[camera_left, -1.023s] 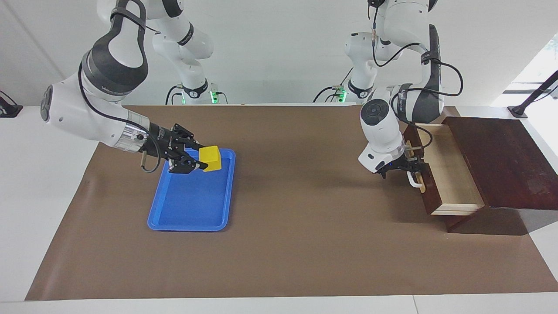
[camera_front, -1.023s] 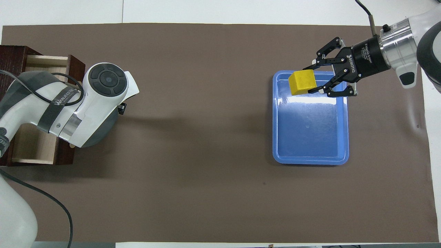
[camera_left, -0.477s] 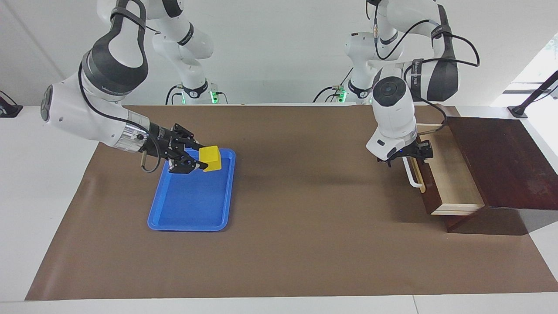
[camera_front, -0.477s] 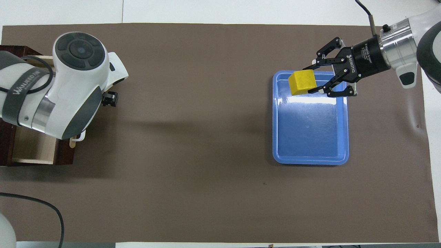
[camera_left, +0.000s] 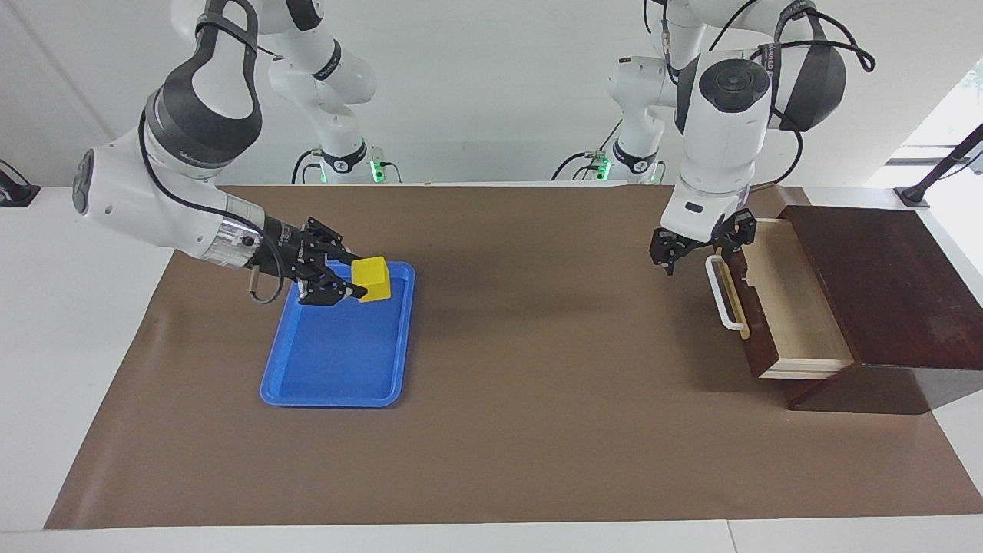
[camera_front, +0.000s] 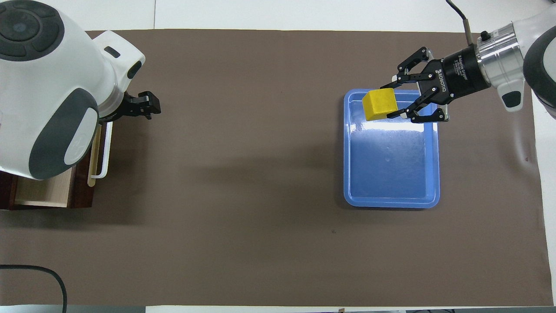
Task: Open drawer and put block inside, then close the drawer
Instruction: 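Carry the block toward the left gripper while the left gripper approaches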
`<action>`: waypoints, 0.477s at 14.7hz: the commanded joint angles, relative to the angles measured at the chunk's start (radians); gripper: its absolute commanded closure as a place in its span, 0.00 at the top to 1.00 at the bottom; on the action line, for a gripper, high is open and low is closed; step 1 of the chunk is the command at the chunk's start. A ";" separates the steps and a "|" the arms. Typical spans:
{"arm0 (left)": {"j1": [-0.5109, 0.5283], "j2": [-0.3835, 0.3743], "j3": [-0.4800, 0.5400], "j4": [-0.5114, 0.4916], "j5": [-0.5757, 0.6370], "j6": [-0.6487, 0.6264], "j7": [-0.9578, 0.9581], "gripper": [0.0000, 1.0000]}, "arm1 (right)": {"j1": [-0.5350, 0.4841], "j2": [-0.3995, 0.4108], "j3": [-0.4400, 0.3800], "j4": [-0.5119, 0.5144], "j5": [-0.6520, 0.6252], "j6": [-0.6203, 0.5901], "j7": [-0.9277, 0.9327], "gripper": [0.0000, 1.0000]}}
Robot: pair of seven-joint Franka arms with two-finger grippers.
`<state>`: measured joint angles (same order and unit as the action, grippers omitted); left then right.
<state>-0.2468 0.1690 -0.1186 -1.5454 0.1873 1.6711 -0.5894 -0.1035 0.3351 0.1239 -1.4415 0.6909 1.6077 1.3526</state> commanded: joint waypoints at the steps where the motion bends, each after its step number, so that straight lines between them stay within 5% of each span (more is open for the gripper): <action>1: -0.045 0.009 0.010 0.014 -0.100 0.024 -0.310 1.00 | 0.007 0.001 0.003 0.010 0.016 0.001 0.028 0.00; 7: -0.124 0.021 0.010 0.045 -0.164 0.073 -0.836 1.00 | 0.073 0.001 0.005 0.013 0.012 0.047 0.117 0.00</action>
<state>-0.3426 0.1722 -0.1231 -1.5413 0.0514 1.7363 -1.2723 -0.0556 0.3351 0.1241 -1.4410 0.6909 1.6282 1.4177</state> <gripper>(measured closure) 0.000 0.449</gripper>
